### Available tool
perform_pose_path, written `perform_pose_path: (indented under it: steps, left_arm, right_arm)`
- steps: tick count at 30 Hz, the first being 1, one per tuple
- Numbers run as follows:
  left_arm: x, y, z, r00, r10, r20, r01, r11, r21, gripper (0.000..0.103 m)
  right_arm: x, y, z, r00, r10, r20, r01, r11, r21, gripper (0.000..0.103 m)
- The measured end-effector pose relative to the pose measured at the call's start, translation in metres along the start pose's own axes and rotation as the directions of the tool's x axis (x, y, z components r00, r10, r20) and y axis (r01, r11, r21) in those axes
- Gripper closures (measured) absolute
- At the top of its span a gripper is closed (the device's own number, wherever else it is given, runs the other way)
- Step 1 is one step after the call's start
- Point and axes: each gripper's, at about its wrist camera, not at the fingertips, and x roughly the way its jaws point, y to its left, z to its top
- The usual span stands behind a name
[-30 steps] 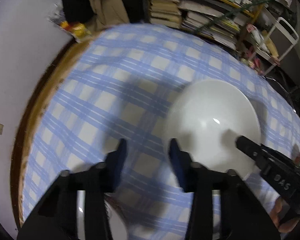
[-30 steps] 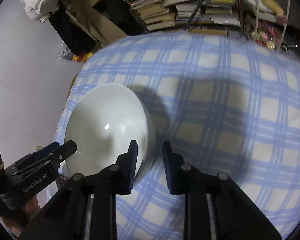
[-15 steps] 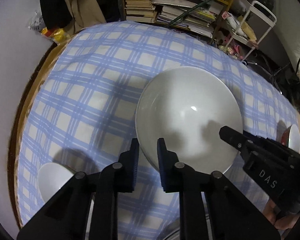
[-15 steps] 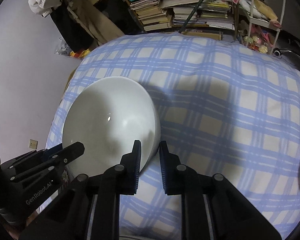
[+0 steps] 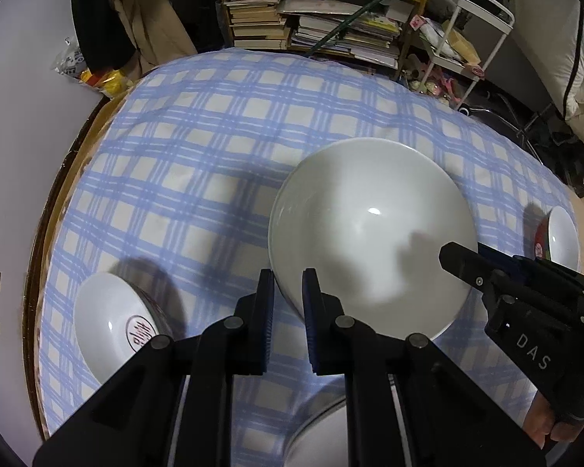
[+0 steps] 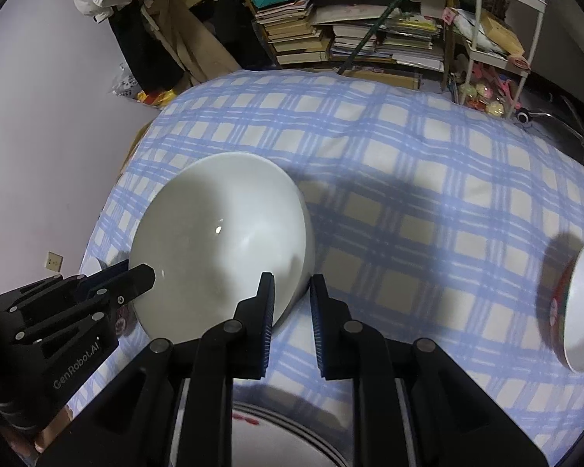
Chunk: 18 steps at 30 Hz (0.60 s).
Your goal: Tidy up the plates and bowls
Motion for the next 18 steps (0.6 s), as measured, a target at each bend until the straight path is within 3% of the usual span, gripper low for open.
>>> perform_pose_path:
  steps: [10,13,17,18]
  left_arm:
    - [0.010,-0.008,-0.019,1.000,0.016,-0.022,-0.016,1.000,0.001,0.089]
    - [0.009,-0.003,-0.021,1.000,0.000,-0.027,0.000,1.000,-0.010,0.089]
    - [0.005,-0.004,-0.020,0.996,-0.089,-0.028,0.088,0.996,-0.022,0.089]
    - [0.004,-0.006,-0.019,0.997,-0.071,-0.024,0.070,0.997,-0.017,0.089]
  right_arm:
    - [-0.005,-0.003,-0.028,1.000,-0.024,-0.010,0.023,1.000,-0.021,0.085]
    - [-0.007,0.000,-0.031,1.000,-0.013,-0.004,0.013,1.000,-0.026,0.085]
    - [-0.008,0.001,-0.029,1.000,0.021,-0.001,-0.021,1.000,-0.010,0.085]
    - [-0.009,0.003,-0.028,1.000,0.022,0.001,-0.021,1.000,-0.013,0.085]
